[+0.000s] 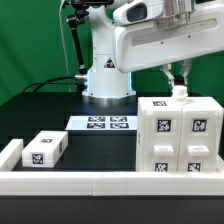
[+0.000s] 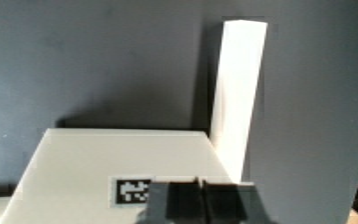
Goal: Assemble cabinet
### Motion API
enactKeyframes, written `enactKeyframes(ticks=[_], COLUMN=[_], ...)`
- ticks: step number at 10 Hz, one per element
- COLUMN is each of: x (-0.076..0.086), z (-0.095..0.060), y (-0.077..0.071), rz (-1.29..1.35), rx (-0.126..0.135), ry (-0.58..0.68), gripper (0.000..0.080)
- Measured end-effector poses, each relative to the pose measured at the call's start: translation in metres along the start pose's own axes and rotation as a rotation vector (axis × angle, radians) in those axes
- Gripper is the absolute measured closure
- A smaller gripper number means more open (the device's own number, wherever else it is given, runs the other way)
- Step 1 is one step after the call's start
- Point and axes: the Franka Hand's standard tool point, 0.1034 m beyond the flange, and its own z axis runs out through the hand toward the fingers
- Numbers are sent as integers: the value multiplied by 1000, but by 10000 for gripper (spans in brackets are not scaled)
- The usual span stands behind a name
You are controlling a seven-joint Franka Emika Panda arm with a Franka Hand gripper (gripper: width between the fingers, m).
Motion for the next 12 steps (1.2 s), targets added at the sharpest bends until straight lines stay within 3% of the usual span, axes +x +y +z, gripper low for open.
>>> enactKeyframes(ticks=[4, 6, 7, 8, 9, 10, 11, 12], x=[-1, -3, -17, -39, -52, -53, -58, -59], z=[1, 2, 15, 28, 34, 35, 34, 30], y=[0, 1, 9, 29, 57, 80, 95, 113], rz=[0, 1, 5, -2, 10, 6, 8, 14], rx=[0, 0, -13, -23, -34, -66, -78, -84], ry=[-2, -5, 4, -20, -28, 25, 37, 42], gripper=[797, 534, 397, 397, 195, 73, 73, 15])
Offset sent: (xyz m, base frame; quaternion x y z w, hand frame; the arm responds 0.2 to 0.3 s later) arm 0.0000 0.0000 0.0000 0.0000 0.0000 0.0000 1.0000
